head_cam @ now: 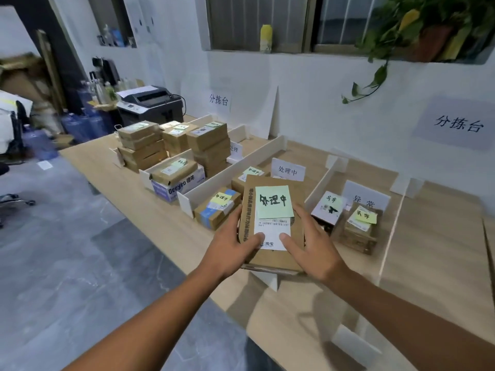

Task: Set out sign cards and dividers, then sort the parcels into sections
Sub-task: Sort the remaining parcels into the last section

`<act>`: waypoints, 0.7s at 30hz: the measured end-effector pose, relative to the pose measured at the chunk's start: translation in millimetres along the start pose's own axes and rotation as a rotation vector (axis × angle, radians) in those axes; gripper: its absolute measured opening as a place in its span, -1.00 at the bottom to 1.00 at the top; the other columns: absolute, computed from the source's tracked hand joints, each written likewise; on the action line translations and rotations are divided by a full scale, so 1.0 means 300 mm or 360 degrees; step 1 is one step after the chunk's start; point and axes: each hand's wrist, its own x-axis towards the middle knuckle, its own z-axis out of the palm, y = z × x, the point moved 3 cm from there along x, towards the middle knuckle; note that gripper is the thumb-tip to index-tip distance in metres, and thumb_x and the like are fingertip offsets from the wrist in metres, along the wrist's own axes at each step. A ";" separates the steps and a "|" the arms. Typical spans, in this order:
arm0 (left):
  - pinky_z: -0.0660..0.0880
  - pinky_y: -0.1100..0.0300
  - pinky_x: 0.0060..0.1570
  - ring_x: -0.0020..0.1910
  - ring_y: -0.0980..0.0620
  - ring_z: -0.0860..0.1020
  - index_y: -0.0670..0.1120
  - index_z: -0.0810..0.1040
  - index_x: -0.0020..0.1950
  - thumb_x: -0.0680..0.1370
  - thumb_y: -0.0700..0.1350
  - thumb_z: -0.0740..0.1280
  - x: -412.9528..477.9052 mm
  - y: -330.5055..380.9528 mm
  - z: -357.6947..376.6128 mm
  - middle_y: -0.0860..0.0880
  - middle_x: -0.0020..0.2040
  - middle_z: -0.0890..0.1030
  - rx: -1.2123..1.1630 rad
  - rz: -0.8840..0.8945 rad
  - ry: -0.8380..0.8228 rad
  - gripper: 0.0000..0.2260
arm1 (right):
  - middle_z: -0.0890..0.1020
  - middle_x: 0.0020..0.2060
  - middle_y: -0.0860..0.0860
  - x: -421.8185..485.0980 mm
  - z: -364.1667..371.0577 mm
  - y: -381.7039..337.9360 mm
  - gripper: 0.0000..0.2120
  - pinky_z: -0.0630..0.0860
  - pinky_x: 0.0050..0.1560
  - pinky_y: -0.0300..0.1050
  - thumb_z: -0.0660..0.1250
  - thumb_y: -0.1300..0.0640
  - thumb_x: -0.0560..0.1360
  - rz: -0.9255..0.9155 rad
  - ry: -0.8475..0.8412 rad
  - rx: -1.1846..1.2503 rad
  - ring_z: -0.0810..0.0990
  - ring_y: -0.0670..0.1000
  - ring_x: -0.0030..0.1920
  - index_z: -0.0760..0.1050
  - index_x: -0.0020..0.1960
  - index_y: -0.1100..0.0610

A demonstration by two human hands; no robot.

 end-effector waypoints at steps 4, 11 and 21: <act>0.55 0.18 0.15 0.19 0.30 0.58 0.32 0.23 0.52 0.48 0.17 0.41 0.199 -0.126 -0.065 0.34 0.28 0.58 0.0006 -0.0036 -0.0067 -0.35 | 0.49 0.27 -0.25 0.193 0.142 0.043 -0.40 0.40 0.16 -0.25 0.32 -0.21 0.54 -0.0020 0.0000 0.0108 0.47 -0.35 0.14 0.10 0.46 -0.43; 0.63 0.11 0.05 0.08 0.29 0.64 0.30 0.18 0.54 0.48 0.17 0.40 0.570 -0.279 -0.157 0.38 0.19 0.57 0.0060 -0.0169 -0.0239 -0.32 | 0.55 0.27 -0.23 0.505 0.296 0.115 -0.33 0.58 0.12 0.05 0.27 -0.30 0.50 0.0232 -0.0065 0.0081 0.60 -0.16 -0.03 0.02 0.50 -0.38; 0.54 0.09 0.26 0.21 0.27 0.58 0.26 0.31 0.47 0.52 0.25 0.42 0.871 -0.663 -0.002 0.30 0.26 0.59 0.0025 -0.0307 -0.0692 -0.43 | 0.30 0.55 -0.06 0.586 0.564 0.385 -0.21 0.46 0.32 -0.05 0.26 -0.34 0.54 0.0876 -0.0233 0.0002 0.47 0.04 0.40 -0.15 0.58 -0.29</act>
